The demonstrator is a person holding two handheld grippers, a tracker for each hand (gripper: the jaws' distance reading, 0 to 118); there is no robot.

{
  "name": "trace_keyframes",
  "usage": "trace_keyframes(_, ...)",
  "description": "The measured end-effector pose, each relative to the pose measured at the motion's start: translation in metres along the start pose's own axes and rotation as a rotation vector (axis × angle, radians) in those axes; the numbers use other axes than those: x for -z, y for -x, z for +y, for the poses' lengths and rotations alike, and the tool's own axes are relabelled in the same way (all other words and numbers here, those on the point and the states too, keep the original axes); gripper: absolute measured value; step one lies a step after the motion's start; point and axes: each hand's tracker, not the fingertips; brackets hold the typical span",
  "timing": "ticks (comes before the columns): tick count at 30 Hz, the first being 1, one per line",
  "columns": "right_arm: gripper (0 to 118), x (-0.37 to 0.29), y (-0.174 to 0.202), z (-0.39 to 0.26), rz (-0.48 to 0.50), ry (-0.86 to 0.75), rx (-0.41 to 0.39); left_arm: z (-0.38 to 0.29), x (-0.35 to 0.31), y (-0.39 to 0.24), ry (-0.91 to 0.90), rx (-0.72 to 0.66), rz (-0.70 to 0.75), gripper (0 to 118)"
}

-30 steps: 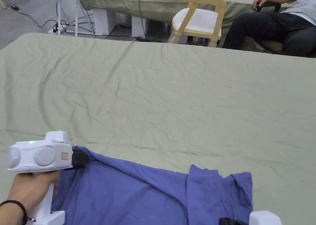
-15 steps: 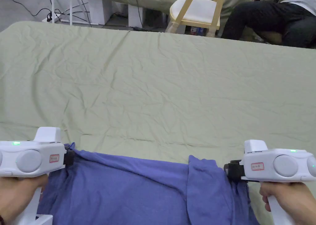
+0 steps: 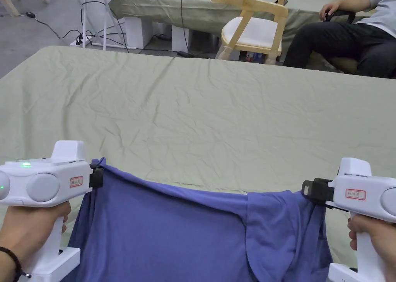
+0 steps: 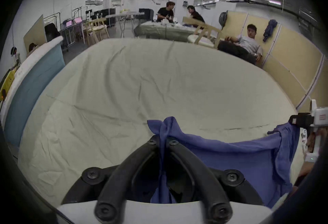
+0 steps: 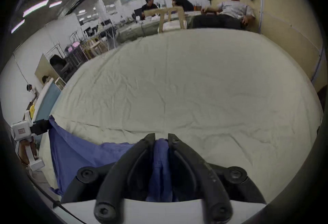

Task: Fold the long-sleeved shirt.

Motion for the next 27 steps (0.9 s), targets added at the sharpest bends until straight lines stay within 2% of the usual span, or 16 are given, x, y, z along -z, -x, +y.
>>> trace_keyframes(2, 17, -0.025, 0.012, -0.005, 0.015, -0.028, -0.041, -0.003, -0.022, 0.001, -0.023, 0.013, -0.012, 4)
trace_keyframes(5, 17, -0.064, 0.018, -0.023, 0.039, -0.056, -0.059, -0.020, -0.061, 0.006, -0.050, 0.016, -0.031, 4)
trace_keyframes(12, 17, -0.144, 0.031, -0.102, 0.069, -0.057, -0.104, -0.097, -0.148, 0.003, -0.023, 0.033, -0.040, 4)
trace_keyframes(19, 17, -0.155, 0.031, -0.179, 0.037, 0.062, -0.145, -0.174, -0.171, -0.008, 0.170, 0.055, -0.015, 4)
trace_keyframes(25, 17, -0.131, 0.029, -0.217, -0.050, 0.182, -0.221, -0.202, -0.153, -0.017, 0.317, 0.127, 0.024, 4)
trace_keyframes(27, 17, -0.127, 0.026, -0.222, -0.060, 0.182, -0.212, -0.207, -0.149, -0.018, 0.322, 0.127, 0.026, 4)
